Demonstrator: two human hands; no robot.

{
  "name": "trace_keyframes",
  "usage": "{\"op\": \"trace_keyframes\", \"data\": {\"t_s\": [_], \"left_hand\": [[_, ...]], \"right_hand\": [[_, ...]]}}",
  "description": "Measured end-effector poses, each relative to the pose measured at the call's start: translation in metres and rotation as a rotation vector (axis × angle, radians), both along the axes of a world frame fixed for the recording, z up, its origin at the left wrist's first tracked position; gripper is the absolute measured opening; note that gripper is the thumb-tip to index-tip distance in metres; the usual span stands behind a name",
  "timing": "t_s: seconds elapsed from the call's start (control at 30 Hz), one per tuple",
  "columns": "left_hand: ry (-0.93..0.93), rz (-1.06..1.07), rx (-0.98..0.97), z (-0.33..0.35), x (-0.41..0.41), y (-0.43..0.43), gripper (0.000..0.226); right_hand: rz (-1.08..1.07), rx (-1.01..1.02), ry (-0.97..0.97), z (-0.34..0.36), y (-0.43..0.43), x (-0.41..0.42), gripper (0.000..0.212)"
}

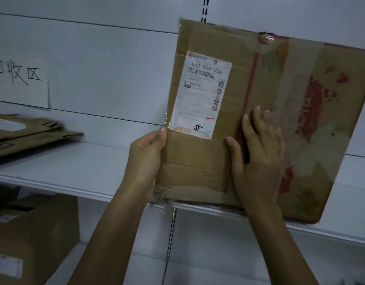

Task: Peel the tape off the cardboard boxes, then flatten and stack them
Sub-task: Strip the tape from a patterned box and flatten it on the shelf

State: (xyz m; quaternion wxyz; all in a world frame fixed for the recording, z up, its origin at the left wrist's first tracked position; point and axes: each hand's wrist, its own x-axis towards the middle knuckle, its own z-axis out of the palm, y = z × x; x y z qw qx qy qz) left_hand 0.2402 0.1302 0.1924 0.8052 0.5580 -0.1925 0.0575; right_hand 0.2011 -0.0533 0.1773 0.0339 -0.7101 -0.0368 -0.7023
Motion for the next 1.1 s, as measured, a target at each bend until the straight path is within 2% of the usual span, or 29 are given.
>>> {"op": "trace_keyframes", "data": {"t_s": [0.1, 0.2, 0.33, 0.43, 0.53, 0.63, 1.03, 1.1], "left_hand": [[-0.093, 0.108, 0.019, 0.013, -0.004, -0.006, 0.03], [-0.063, 0.119, 0.0, 0.022, -0.002, -0.012, 0.034], [-0.048, 0.132, -0.005, 0.036, -0.001, -0.017, 0.031], [-0.076, 0.137, -0.009, 0.053, 0.0, -0.017, 0.029], [-0.124, 0.16, 0.009, 0.062, 0.003, -0.016, 0.032], [-0.118, 0.188, 0.027, 0.059, 0.004, -0.016, 0.033], [-0.032, 0.186, -0.029, 0.043, 0.008, -0.01, 0.029], [-0.094, 0.311, 0.013, 0.038, 0.01, -0.012, 0.025]], "right_hand": [[0.021, -0.024, -0.082, 0.015, -0.013, 0.0, 0.037], [0.019, -0.038, -0.108, 0.027, -0.016, -0.003, 0.034], [0.059, -0.063, -0.045, 0.041, -0.018, -0.016, 0.032], [0.06, -0.084, 0.047, 0.054, -0.024, -0.028, 0.039], [0.043, 0.021, 0.031, 0.065, -0.031, -0.034, 0.037], [0.038, 0.093, 0.018, 0.07, -0.037, -0.035, 0.034], [-0.016, 0.049, 0.012, 0.07, -0.022, -0.024, 0.017], [-0.01, 0.043, 0.016, 0.067, -0.02, -0.021, 0.016]]}}
